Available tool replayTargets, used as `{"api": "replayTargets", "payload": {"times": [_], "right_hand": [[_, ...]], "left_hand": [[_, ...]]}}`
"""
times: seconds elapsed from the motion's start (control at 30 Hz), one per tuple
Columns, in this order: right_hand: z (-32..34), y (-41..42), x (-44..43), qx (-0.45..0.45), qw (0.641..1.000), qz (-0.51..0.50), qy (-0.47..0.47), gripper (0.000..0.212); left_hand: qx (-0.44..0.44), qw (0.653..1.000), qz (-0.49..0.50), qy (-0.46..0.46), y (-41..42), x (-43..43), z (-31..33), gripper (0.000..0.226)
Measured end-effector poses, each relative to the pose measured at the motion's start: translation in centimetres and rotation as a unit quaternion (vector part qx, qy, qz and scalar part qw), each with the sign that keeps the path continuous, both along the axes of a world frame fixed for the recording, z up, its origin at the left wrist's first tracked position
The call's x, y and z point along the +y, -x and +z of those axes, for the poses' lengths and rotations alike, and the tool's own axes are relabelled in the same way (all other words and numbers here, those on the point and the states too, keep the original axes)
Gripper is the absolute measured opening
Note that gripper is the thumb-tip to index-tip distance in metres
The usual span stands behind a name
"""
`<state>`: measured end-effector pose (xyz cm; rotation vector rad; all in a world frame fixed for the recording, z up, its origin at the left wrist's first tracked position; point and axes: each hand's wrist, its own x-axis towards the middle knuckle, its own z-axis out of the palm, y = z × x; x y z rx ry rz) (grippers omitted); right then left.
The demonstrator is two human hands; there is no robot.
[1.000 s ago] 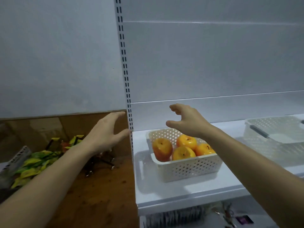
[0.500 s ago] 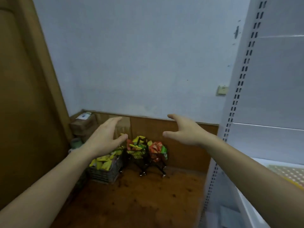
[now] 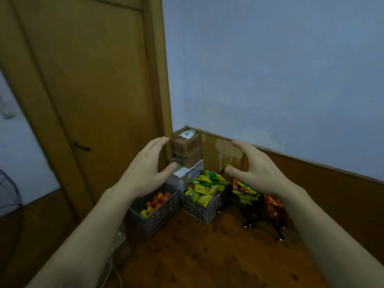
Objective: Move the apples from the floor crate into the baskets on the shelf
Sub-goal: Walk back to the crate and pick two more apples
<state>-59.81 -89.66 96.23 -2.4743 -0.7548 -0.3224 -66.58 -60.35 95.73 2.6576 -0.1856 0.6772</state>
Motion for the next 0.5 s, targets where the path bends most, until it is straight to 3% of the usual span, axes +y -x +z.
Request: {"api": "replayTargets", "payload": {"times": [0.2, 0.5], "right_hand": [[-3.2, -5.8, 6.0, 0.012, 0.997, 0.057, -0.059, 0.081], [-6.1, -17.7, 10.8, 0.06, 0.987, 0.125, -0.075, 0.077]], "left_hand": [[-0.018, 0.996, 0.072, 0.054, -2.9, 2.3, -3.6, 0.075], [0.0, 0.981, 0.164, 0.106, -11.6, 4.6, -6.7, 0.073]]}}
